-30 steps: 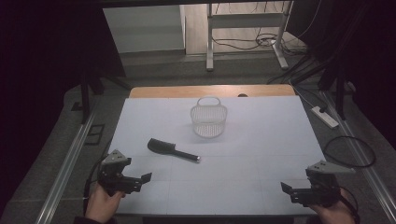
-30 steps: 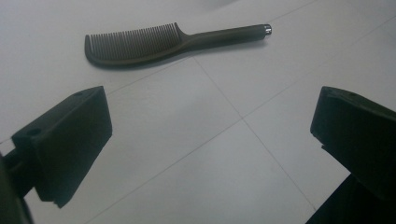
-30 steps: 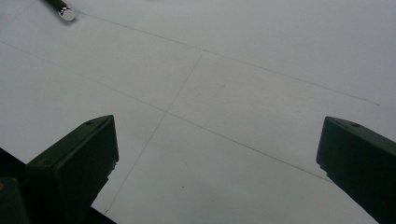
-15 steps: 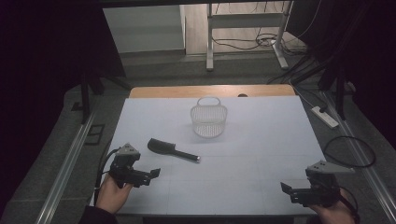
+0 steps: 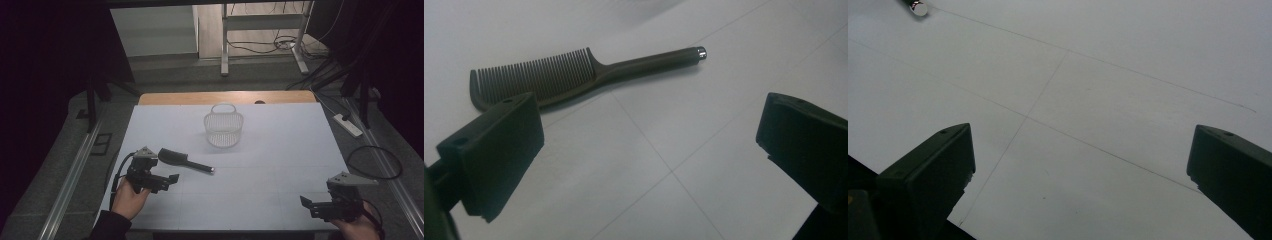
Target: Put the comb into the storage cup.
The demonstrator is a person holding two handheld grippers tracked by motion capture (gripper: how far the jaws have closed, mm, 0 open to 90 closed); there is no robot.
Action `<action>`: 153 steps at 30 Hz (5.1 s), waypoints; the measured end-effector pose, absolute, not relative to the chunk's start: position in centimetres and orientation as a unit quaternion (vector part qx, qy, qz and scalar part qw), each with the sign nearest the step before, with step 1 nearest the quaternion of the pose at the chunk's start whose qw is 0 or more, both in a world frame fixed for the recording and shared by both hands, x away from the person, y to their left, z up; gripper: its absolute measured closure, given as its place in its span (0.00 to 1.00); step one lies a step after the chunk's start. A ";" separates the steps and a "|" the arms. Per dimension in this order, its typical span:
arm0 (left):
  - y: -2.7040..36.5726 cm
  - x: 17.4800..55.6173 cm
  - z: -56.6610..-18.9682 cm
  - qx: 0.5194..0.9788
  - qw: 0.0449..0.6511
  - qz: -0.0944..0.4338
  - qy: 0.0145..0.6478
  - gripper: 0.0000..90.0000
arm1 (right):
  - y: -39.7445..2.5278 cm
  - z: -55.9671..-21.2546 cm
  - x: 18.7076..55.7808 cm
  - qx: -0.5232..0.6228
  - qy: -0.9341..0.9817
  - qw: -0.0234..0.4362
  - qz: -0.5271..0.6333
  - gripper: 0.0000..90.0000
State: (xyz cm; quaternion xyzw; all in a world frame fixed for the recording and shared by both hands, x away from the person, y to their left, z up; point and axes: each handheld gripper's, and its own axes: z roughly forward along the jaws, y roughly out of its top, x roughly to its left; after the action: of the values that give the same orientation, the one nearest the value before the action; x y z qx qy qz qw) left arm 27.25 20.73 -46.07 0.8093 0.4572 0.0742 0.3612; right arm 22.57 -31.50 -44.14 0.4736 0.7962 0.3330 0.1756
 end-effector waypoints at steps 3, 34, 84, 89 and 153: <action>20.3 27.7 -46.0 0.811 0.359 0.076 0.455 0.00 | -31.5 -44.1 22.5 0.473 0.797 0.176 0.333 0.00; 16.4 32.0 -46.1 0.839 0.341 0.064 0.420 0.00 | -31.4 -44.2 22.6 0.471 0.799 0.176 0.330 0.00; 10.6 37.5 -47.3 0.860 0.301 0.070 0.406 0.06 | -31.5 -44.2 22.6 0.473 0.800 0.174 0.326 0.00; 10.4 37.3 -47.7 0.867 0.291 0.067 0.398 0.31 | -31.4 -44.2 22.6 0.472 0.800 0.174 0.326 0.00; 11.1 35.0 -51.4 0.884 0.227 0.013 0.409 0.99 | -31.1 -44.3 22.6 0.464 0.809 0.178 0.315 0.01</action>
State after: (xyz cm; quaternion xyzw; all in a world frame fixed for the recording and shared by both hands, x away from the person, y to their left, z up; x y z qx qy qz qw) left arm 34.95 11.12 -51.40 0.8836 0.4090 0.0132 0.2274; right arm 22.58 -31.09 -44.28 0.4637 0.8090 0.3146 0.1777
